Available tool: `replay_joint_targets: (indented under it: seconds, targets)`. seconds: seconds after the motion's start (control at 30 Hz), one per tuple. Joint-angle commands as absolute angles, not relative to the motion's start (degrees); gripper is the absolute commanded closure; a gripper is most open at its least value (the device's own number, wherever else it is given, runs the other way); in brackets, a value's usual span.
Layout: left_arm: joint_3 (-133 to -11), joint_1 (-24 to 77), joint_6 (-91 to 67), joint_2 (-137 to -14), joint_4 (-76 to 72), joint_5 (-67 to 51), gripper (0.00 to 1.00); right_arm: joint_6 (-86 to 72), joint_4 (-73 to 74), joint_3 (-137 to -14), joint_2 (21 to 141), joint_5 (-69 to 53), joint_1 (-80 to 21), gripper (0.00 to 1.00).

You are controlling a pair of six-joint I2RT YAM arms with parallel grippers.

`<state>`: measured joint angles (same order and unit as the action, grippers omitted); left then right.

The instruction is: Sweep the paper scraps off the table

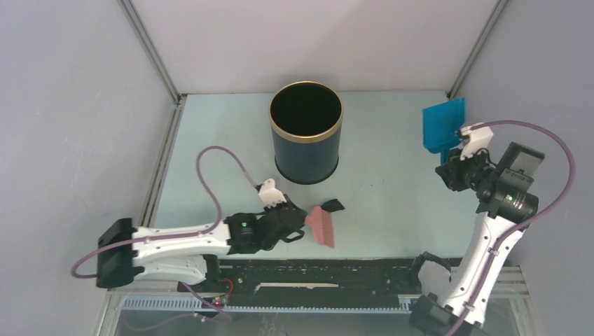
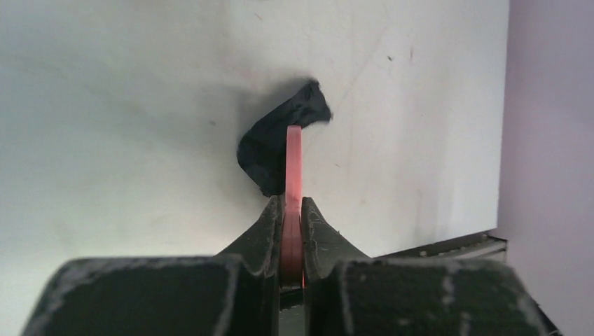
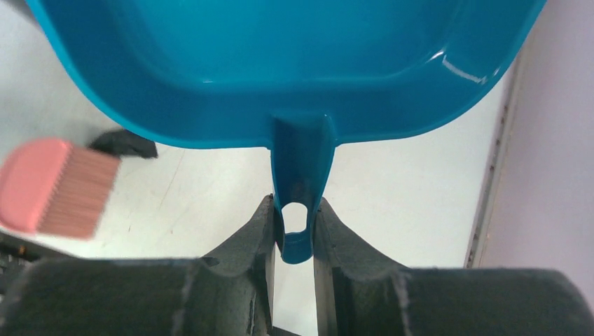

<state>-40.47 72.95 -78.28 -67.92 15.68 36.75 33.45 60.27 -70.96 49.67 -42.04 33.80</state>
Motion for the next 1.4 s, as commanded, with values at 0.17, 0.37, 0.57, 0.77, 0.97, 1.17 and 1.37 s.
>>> replay_joint_targets:
  seconds: [0.17, 0.37, 0.57, 0.77, 0.97, 1.17, 1.37]
  targets:
    - [-42.4, 72.7, -46.7, -38.9, 27.5, 42.6, 1.0, 53.4, 72.9, -66.1, 55.5, -16.5, 2.7, 1.0]
    - [-52.5, 72.6, -44.8, -28.7, 49.7, 54.3, 1.0, 56.8, 77.8, -62.1, 60.4, -7.3, -13.9, 1.0]
    - [-58.7, 72.5, -36.9, -28.0, 60.8, 54.7, 1.0, 53.5, 80.7, -58.3, 68.7, 1.8, -25.7, 1.0]
    - [-61.2, 71.2, -30.6, -37.3, 64.3, 56.8, 1.0, 47.7, 78.9, -53.9, 76.1, 9.4, -34.4, 1.0]
    - [-60.4, 67.1, -26.3, -50.7, 55.0, 53.4, 1.0, 44.9, 74.1, -53.9, 79.4, 11.0, -36.9, 1.0]
    - [-55.4, 62.5, -27.5, -53.8, 36.6, 41.7, 1.0, 40.8, 66.9, -53.4, 83.5, 17.5, -37.9, 1.0]
    - [-52.6, 60.5, -30.5, -59.4, 26.8, 36.3, 1.0, 39.0, 62.6, -52.3, 87.5, 20.5, -40.5, 1.0]
